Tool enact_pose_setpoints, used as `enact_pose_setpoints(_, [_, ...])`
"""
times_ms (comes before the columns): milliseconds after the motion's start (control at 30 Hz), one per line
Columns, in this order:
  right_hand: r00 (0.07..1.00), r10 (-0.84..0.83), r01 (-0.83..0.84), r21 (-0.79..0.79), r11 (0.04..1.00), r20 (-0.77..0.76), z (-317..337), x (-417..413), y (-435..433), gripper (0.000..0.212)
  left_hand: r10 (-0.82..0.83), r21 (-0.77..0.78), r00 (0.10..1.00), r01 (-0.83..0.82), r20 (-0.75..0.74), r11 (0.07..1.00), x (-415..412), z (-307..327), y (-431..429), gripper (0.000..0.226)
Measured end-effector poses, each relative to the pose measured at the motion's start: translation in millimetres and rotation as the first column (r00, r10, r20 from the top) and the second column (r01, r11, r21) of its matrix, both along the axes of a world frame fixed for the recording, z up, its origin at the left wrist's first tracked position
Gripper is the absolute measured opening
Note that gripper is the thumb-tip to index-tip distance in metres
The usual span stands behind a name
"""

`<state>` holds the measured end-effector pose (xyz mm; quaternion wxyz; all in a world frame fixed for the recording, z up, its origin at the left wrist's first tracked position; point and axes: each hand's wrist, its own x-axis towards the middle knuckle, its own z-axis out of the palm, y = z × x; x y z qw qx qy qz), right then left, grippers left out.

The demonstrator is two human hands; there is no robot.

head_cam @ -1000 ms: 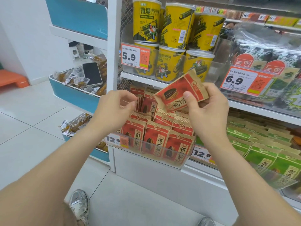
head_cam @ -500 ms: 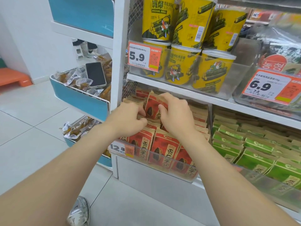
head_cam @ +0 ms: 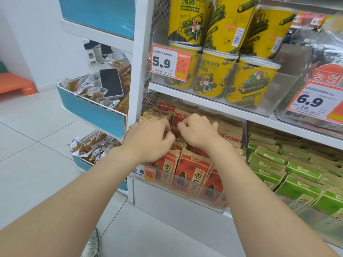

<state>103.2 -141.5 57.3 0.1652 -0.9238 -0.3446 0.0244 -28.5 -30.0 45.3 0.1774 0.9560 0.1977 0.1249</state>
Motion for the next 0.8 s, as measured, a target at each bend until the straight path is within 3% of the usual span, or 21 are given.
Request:
enact_pose_setpoints(100, [0.993, -0.060, 0.034, 0.236, 0.971, 0.104, 0.9, -0.6, 8.0, 0.031, -0.005, 0.025, 0.999, 0.004, 0.036, 1.000, 1.7, -3.6, 2.2, 0.026])
enact_pose_setpoints(367, [0.989, -0.080, 0.085, -0.041, 0.995, 0.122, 0.6, 9.4, 16.3, 0.022, -0.044, 0.068, 0.996, 0.039, 0.072, 0.997, 1.5, -10.7, 7.4, 0.030])
enact_pose_setpoints(567, [0.979, -0.072, 0.092, -0.101, 0.991, 0.190, -5.8, 18.2, 15.1, 0.021, -0.117, 0.095, 0.991, 0.111, 0.064, 0.989, 2.7, -15.0, 8.6, 0.047])
enact_pose_setpoints(800, [0.938, 0.021, 0.003, -0.068, 0.998, 0.346, -8.0, 11.7, 11.5, 0.020, -0.160, 0.133, 0.982, 0.173, -0.104, 0.976, 3.9, -13.9, 9.4, 0.062])
